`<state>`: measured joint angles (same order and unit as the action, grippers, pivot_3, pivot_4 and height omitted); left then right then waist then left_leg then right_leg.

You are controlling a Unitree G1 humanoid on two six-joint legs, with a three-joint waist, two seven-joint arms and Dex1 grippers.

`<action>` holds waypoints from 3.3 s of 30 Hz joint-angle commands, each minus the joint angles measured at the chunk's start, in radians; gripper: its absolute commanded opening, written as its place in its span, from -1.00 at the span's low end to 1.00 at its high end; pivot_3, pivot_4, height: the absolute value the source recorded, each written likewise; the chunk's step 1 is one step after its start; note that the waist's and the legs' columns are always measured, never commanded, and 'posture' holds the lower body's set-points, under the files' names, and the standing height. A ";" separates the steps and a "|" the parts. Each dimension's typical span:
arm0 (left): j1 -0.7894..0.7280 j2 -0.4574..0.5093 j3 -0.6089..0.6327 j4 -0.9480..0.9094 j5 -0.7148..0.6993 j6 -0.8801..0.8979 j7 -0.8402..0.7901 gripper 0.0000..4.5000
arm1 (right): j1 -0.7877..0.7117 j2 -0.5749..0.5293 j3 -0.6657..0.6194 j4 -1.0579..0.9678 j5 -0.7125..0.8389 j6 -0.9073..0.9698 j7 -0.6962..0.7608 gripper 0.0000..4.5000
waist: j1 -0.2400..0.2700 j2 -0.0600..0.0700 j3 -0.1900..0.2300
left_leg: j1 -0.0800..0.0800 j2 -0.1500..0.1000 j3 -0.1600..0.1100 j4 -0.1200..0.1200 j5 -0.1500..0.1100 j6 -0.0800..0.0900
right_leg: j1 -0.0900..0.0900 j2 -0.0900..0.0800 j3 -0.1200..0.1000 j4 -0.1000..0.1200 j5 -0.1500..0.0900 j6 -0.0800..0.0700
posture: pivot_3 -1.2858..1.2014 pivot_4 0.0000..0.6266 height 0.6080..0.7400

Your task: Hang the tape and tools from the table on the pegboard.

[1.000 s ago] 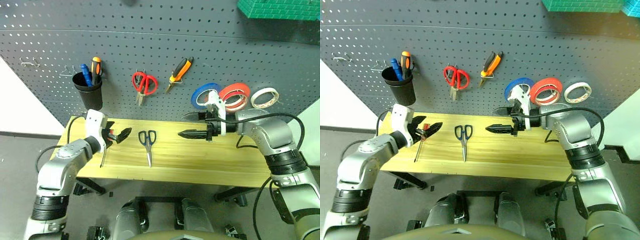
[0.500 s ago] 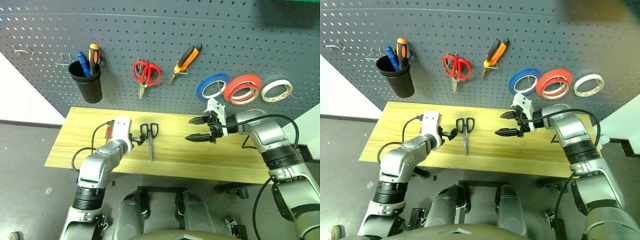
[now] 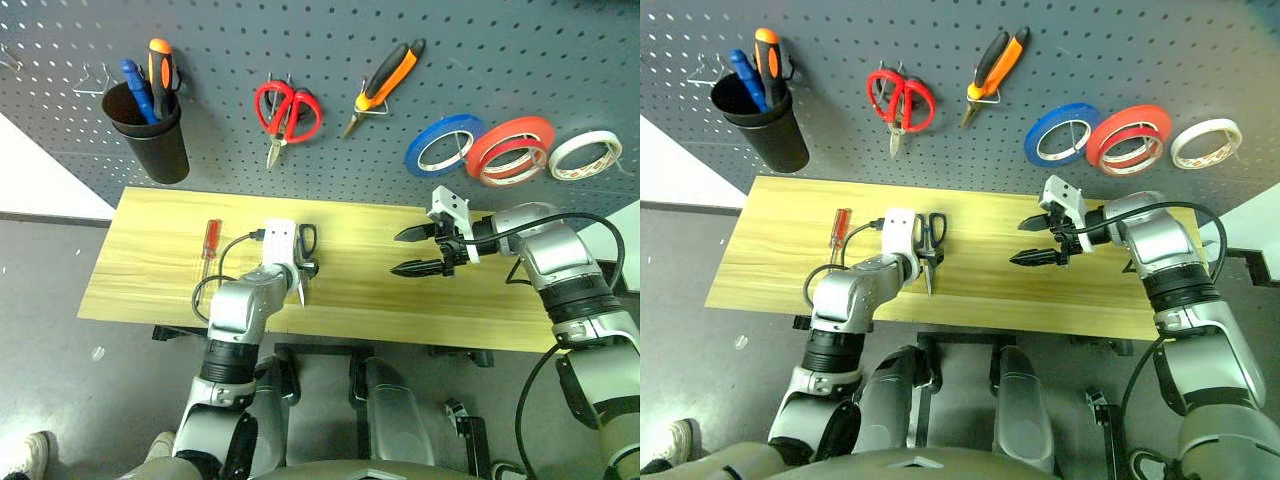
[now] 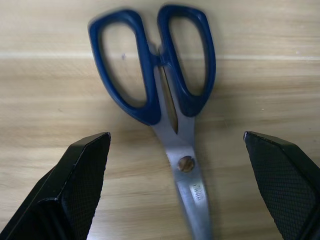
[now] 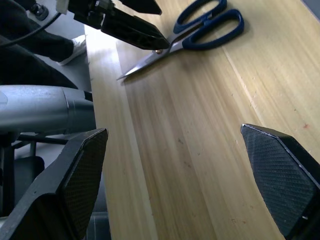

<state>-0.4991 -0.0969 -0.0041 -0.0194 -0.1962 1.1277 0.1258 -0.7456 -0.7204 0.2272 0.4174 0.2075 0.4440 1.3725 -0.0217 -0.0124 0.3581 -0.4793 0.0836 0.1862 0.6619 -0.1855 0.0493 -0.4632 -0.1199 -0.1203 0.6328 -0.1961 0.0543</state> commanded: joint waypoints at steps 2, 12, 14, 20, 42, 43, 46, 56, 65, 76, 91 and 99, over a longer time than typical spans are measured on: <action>-0.031 -0.056 0.027 0.034 0.051 0.086 0.091 1.00 | 0.025 -0.033 -0.024 -0.056 -0.002 0.003 0.006 0.99 | -0.001 -0.001 0.016 | 0.000 0.000 0.000 0.000 0.000 0.000 | 0.000 0.000 0.000 0.000 0.000 0.000 | -0.10 0.44 0.84; -0.093 -0.091 0.066 0.129 0.144 0.112 0.193 1.00 | 0.077 -0.055 -0.053 -0.103 0.001 0.016 -0.030 0.99 | -0.043 -0.002 0.018 | 0.000 0.000 0.000 0.000 -0.002 -0.002 | 0.000 0.000 0.000 0.000 0.000 0.001 | -0.13 0.44 0.84; -0.101 -0.098 0.080 0.134 0.142 0.129 0.198 1.00 | 0.079 -0.056 -0.055 -0.105 -0.002 0.014 -0.040 0.99 | -0.052 -0.001 0.018 | 0.001 0.000 0.000 -0.001 -0.002 -0.002 | 0.000 0.000 0.000 0.000 -0.001 0.002 | -0.13 0.44 0.84; -0.084 -0.111 0.085 0.101 0.133 0.155 0.191 0.34 | 0.074 -0.049 -0.063 -0.082 -0.015 -0.013 -0.077 1.00 | -0.052 -0.001 0.019 | 0.001 0.000 0.000 -0.001 -0.002 -0.002 | 0.000 0.000 0.000 0.000 -0.002 0.003 | -0.12 0.39 0.84; -0.049 -0.004 0.074 -0.080 0.096 0.314 0.085 -0.72 | 0.041 -0.010 -0.112 -0.083 0.060 -0.100 0.002 1.00 | -0.050 -0.001 0.018 | 0.000 -0.001 0.002 -0.012 0.000 -0.005 | -0.005 0.000 0.000 -0.005 -0.001 0.001 | -0.09 0.16 0.84; -0.043 0.025 0.055 -0.109 0.089 0.337 0.060 -0.72 | 0.041 -0.008 -0.115 -0.083 0.061 -0.108 0.005 1.00 | -0.051 -0.001 0.018 | -0.001 -0.001 0.002 -0.012 0.000 -0.005 | -0.005 0.000 0.000 -0.005 -0.001 0.002 | -0.09 0.14 0.84; -0.023 0.130 0.018 -0.209 0.056 0.422 -0.019 -0.72 | 0.043 -0.005 -0.128 -0.109 0.085 -0.103 0.017 1.00 | -0.049 -0.001 0.018 | -0.001 -0.002 0.002 -0.014 0.001 -0.007 | -0.006 0.001 0.000 -0.004 0.001 0.005 | -0.08 0.04 0.84; 0.193 0.430 0.036 -0.523 -0.115 0.252 -0.362 -0.72 | 0.049 -0.004 -0.192 -0.211 0.211 -0.027 0.051 1.00 | -0.049 -0.002 0.008 | -0.009 -0.002 0.002 -0.014 0.006 -0.014 | -0.012 0.000 0.000 -0.004 0.002 0.006 | -0.05 -0.25 0.84; 0.469 0.609 0.063 -0.625 -0.129 -0.214 -0.589 -0.72 | 0.128 -0.050 -0.320 -0.451 0.373 0.099 0.011 1.00 | -0.048 -0.002 -0.034 | -0.019 -0.001 0.001 -0.014 0.003 -0.011 | -0.017 0.001 -0.004 -0.014 0.008 0.001 | -0.06 -0.47 0.84; 0.379 0.590 0.143 -0.631 -0.216 -0.407 -0.642 -0.72 | 0.126 -0.102 -0.387 -0.567 0.461 0.174 -0.063 1.00 | -0.048 0.001 -0.112 | -0.029 -0.004 0.013 -0.030 0.006 -0.016 | -0.029 0.002 0.000 -0.038 0.029 0.003 | -0.06 -0.65 0.84; 0.282 0.547 0.097 -0.540 -0.101 -0.563 -0.529 -0.72 | 0.038 -0.089 -0.350 -0.475 0.430 0.128 -0.077 1.00 | -0.047 0.003 -0.145 | -0.018 0.001 0.002 -0.013 0.006 -0.012 | -0.011 0.017 0.003 -0.037 0.031 0.008 | -0.07 -0.66 0.84; 0.230 0.536 0.079 -0.439 -0.068 -0.602 -0.522 -0.72 | 0.032 -0.084 -0.358 -0.461 0.441 0.120 -0.084 1.00 | -0.046 0.003 -0.147 | -0.017 0.001 0.002 -0.011 0.007 -0.012 | -0.010 0.018 0.003 -0.034 0.031 0.008 | -0.08 -0.66 0.84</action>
<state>-0.2509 0.4364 0.0750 -0.4462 -0.2740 0.5671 -0.3953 -0.6861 -0.8026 -0.1031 -0.0352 0.6331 0.5815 1.2891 -0.0679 -0.0097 0.2107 -0.4965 0.0841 0.1883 0.6516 -0.1781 0.0370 -0.4735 -0.1022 -0.1172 0.5990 -0.1649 0.0622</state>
